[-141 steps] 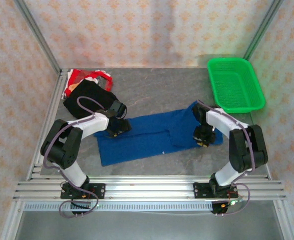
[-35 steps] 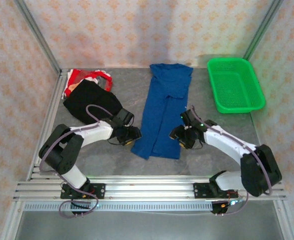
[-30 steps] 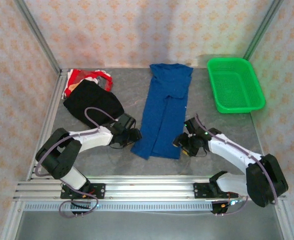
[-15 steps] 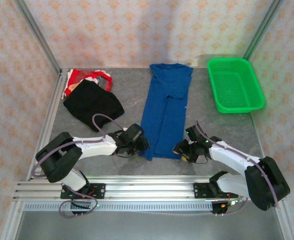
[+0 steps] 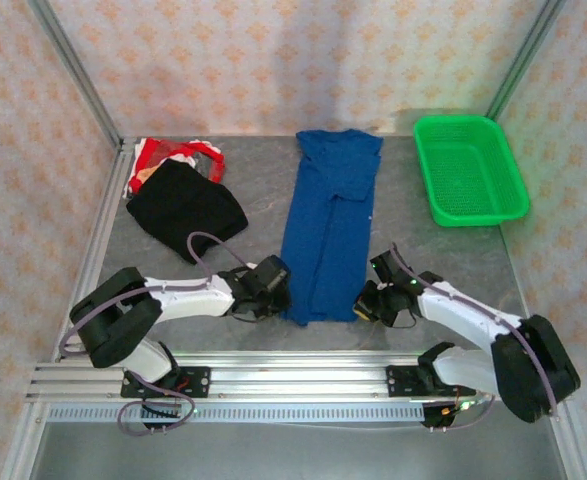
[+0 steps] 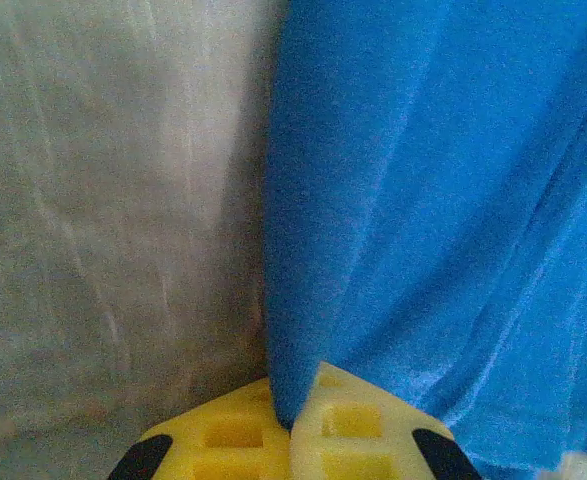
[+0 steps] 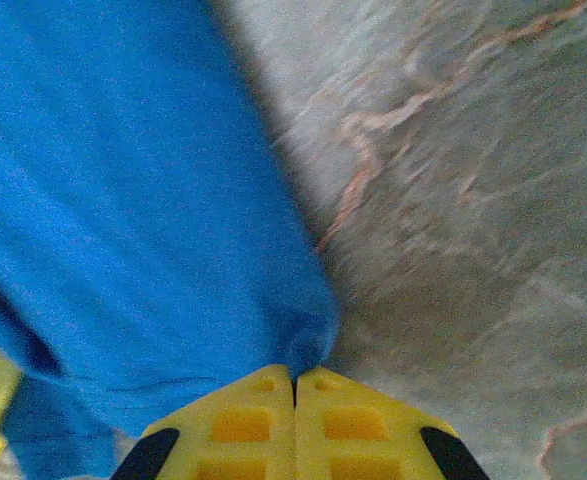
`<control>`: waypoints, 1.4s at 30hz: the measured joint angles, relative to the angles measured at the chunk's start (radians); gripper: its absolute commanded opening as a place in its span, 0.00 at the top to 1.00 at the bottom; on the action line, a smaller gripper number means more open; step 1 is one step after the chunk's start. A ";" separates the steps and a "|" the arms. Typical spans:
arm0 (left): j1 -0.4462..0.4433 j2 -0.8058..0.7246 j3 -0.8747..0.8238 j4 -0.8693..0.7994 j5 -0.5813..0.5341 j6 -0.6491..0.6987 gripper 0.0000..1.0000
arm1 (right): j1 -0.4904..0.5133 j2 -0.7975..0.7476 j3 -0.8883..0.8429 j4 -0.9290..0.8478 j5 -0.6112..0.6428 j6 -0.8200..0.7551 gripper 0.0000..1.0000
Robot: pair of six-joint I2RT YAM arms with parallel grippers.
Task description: Fold and stack the t-shirts
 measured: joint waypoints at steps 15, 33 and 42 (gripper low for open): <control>-0.107 -0.241 -0.001 -0.219 -0.017 -0.043 1.00 | 0.156 -0.343 0.013 -0.218 0.048 0.170 1.00; 0.344 0.201 0.757 -0.482 0.120 0.266 1.00 | -0.267 0.412 0.684 -0.185 -0.012 -0.133 1.00; 0.467 0.604 1.162 -0.597 0.185 0.439 1.00 | -0.346 0.790 1.035 -0.210 -0.028 -0.260 1.00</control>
